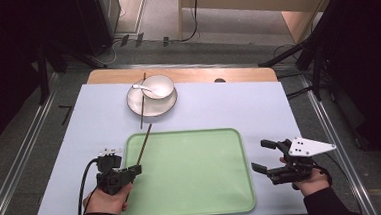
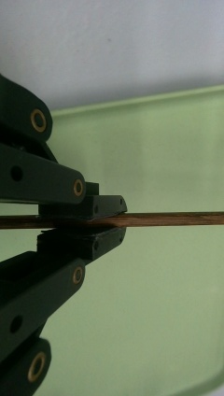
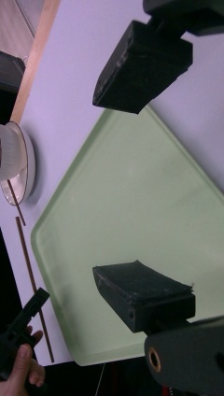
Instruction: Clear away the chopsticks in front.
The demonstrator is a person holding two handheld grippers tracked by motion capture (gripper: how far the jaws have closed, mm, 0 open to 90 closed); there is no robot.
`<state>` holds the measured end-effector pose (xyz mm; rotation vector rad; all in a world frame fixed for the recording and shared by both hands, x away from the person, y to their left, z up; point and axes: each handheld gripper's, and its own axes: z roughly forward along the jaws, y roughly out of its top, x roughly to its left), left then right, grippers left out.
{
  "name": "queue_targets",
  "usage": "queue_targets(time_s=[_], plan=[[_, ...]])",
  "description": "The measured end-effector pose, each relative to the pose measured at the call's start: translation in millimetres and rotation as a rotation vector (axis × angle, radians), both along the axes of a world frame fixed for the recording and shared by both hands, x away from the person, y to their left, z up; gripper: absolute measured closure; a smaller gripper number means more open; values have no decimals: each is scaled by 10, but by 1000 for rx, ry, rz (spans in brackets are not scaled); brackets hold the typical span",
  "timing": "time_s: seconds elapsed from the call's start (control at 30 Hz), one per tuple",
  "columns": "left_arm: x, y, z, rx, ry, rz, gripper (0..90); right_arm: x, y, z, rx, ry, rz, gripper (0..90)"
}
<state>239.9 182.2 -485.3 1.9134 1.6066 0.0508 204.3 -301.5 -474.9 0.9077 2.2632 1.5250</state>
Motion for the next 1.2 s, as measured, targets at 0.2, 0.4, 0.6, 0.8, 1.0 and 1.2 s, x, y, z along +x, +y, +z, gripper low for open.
queue_targets(time_s=[0.2, 0.4, 0.6, 0.8, 1.0, 1.2], plan=[[12, 42, -147, 38, 48, 29, 856, 1, 28, 0, -7, 1, 11, 168], [-28, 84, -174, 39, 63, 44, 855, 0, 25, 0, -6, -2, 10, 168], [-120, 51, -178, 41, 58, 31, 853, -4, 20, 2, -6, 0, 8, 168], [-85, 26, -186, 37, 43, 10, 836, 2, 37, -4, -13, -2, 16, 168], [-60, 41, -183, 30, 46, 3, 821, -3, 30, -5, -12, 1, 13, 168], [-3, 60, -102, 13, 18, -38, 703, -8, 27, -3, -8, 1, 13, 168]])
